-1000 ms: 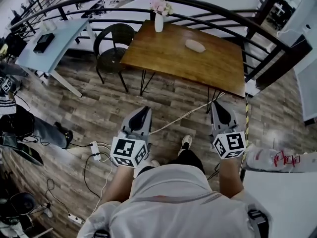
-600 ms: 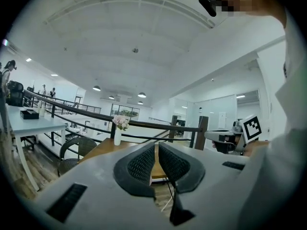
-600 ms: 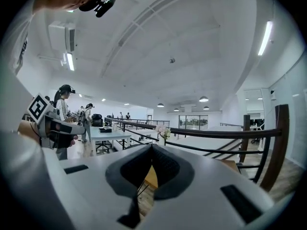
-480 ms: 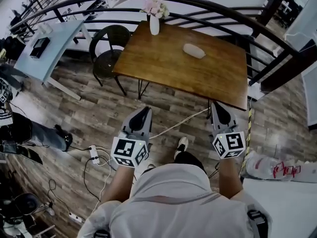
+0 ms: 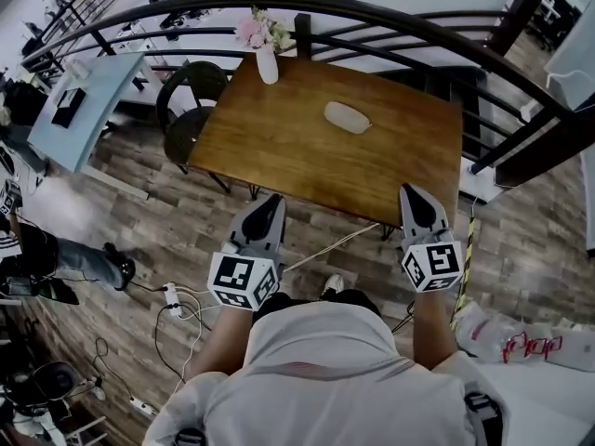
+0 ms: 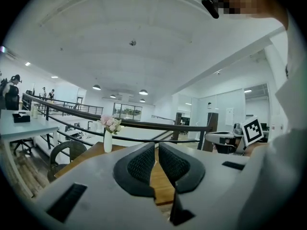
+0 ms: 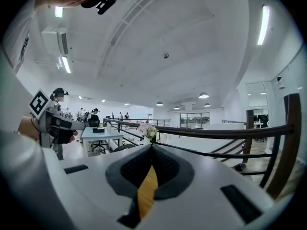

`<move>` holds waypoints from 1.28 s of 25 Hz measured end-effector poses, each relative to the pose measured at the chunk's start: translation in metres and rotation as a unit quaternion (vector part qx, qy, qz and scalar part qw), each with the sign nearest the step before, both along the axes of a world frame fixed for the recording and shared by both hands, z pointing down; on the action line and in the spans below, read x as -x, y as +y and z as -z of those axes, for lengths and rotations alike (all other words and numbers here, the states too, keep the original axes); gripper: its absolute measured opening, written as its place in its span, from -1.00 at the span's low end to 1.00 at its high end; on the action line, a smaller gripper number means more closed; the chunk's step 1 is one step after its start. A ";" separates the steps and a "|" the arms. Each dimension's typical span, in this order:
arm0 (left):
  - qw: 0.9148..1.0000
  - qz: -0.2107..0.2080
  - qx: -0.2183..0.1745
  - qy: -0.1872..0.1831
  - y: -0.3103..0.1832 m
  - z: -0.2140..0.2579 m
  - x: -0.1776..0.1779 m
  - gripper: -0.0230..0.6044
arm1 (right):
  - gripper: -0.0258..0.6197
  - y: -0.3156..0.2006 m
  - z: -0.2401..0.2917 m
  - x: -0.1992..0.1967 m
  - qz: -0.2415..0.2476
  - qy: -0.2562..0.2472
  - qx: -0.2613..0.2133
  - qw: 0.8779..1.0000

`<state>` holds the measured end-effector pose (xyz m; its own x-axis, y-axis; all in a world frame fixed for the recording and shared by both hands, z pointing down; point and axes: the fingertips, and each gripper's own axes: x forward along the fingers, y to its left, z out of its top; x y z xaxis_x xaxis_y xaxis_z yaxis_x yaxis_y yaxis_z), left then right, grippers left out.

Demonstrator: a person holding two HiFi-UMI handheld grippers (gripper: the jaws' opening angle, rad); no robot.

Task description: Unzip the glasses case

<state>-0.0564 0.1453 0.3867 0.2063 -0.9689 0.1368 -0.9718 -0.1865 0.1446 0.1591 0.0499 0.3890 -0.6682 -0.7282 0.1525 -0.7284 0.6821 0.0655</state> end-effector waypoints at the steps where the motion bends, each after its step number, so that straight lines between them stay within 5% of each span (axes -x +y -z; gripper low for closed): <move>1: 1.000 0.003 0.002 -0.002 -0.009 0.000 -0.004 -0.82 | -0.76 -0.012 -0.002 -0.006 0.000 -0.001 0.001 1.000; 16: 0.998 -0.054 0.031 0.007 -0.150 -0.030 -0.008 -0.82 | -0.76 -0.114 -0.042 -0.018 -0.048 0.038 0.030 0.998; 25: 0.991 -0.122 0.048 -0.010 -0.270 -0.052 0.042 -0.82 | -0.76 -0.203 -0.059 0.047 -0.081 0.080 0.057 0.992; 32: 0.983 -0.165 0.082 -0.013 -0.328 -0.084 0.077 -0.82 | -0.69 -0.245 -0.094 0.102 -0.061 0.125 0.074 0.987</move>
<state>-0.1335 -0.1829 0.4706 0.4990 -0.8148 0.2952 -0.8666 -0.4677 0.1739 0.0575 -0.1952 0.4826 -0.5041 -0.7585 0.4131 -0.7799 0.6052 0.1595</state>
